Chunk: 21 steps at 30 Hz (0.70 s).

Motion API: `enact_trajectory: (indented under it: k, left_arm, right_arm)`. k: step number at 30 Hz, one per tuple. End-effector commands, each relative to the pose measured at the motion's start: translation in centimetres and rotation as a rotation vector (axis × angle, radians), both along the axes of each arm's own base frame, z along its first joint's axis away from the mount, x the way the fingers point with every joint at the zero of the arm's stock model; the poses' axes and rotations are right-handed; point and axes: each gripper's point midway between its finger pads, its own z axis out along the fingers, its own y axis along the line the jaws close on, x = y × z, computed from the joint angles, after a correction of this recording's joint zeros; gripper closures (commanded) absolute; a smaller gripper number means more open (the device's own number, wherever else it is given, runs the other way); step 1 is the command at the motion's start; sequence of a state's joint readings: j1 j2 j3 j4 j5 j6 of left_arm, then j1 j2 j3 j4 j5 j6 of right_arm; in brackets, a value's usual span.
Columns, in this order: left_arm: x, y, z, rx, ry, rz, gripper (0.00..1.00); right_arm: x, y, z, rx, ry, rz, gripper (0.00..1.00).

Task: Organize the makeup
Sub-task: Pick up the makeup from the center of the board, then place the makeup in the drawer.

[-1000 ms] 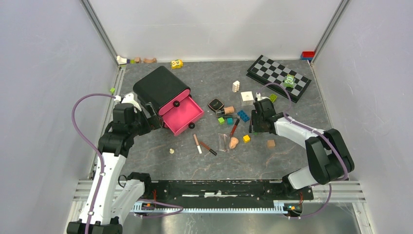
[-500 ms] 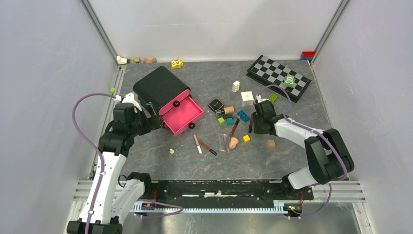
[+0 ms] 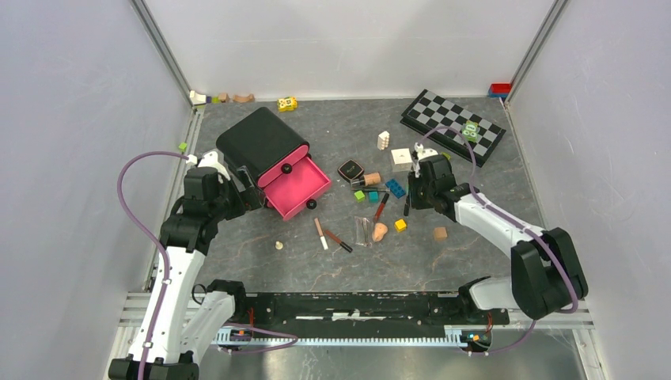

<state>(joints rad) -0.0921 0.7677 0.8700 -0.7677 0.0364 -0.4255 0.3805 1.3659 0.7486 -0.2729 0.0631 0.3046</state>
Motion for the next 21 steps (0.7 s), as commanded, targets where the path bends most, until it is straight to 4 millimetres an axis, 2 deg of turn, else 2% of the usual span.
enact_trajectory:
  k: [1, 7, 12, 15, 21]
  left_arm:
    - [0.7, -0.3, 0.7, 0.011, -0.043, -0.033, 0.03]
    - [0.6, -0.2, 0.8, 0.013, -0.049, -0.027, 0.03]
    - [0.6, -0.2, 0.9, 0.013, -0.053, -0.028, 0.02]
    - [0.6, -0.2, 1.0, 0.013, -0.056, -0.026, 0.02]
    - [0.5, -0.1, 1.1, 0.014, -0.063, -0.023, 0.02]
  right_arm:
    - [1.5, 3.6, 4.9, 0.114, -0.123, 0.112, 0.79]
    - [2.0, 9.4, 8.6, 0.164, -0.199, 0.269, 0.79]
    - [1.5, 15.9, 11.1, 0.192, -0.237, 0.427, 0.79]
    - [1.7, 19.0, 12.2, 0.207, -0.252, 0.485, 0.79]
    - [2.8, 23.2, 13.0, 0.209, -0.249, 0.533, 0.79]
